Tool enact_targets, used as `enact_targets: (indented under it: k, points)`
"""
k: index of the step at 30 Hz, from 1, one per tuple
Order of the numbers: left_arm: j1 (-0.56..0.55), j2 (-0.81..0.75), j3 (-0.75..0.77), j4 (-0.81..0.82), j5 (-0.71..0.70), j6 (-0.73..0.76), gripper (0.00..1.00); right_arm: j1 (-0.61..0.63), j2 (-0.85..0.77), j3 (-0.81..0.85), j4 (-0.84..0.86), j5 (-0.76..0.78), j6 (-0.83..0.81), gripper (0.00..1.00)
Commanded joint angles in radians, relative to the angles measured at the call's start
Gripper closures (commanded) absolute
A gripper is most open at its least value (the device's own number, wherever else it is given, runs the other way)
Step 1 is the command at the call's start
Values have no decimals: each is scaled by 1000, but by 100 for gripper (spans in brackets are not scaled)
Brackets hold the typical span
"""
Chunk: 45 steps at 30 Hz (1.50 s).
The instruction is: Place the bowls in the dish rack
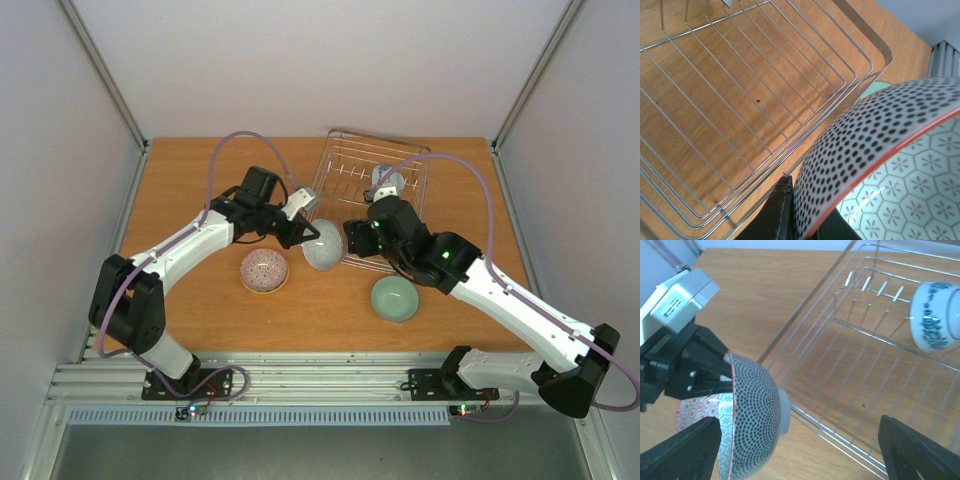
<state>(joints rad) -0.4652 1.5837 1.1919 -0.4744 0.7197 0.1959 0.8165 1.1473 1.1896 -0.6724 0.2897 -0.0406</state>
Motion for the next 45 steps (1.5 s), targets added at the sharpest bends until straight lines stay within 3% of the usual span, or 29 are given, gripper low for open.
enact_targets:
  k: [1, 6, 12, 22, 26, 29, 33, 37, 39, 40, 42, 43, 45]
  points:
    - [43, -25, -12, 73, 208, -6, 100, -20, 2, -28, 83, -184, 7, 9]
    - [64, -25, -18, 67, 370, 10, 99, -47, 7, -71, 169, -390, 39, 1]
    - [73, -38, -15, 25, 493, 64, 100, -65, -2, -107, 220, -488, 97, 1]
    - [90, -55, -38, 75, 507, 44, 100, -71, -17, -163, 296, -596, 154, 1]
    - [95, -61, -48, 105, 504, 16, 100, -73, -17, -173, 318, -635, 163, 6]
    - [97, -60, -51, 114, 501, 7, 99, -73, -15, -178, 333, -658, 170, 16]
    - [97, -53, -52, 121, 489, -1, 100, -73, -18, -191, 351, -653, 183, 41]
    - [99, -50, -56, 135, 469, -12, 99, -75, -14, -192, 360, -660, 183, 71]
    - [99, -52, -60, 146, 451, -24, 99, -74, -15, -190, 364, -660, 179, 93]
    - [98, -52, -60, 151, 432, -31, 99, -74, -14, -188, 361, -649, 175, 98]
    - [98, -53, -59, 163, 365, -48, 98, -75, -13, -177, 347, -618, 164, 99]
    - [98, -54, -52, 166, 219, -73, 58, -77, -4, -151, 312, -548, 140, 99]
    - [98, -59, -54, 172, 107, -84, 44, -86, 15, -119, 273, -483, 116, 99]
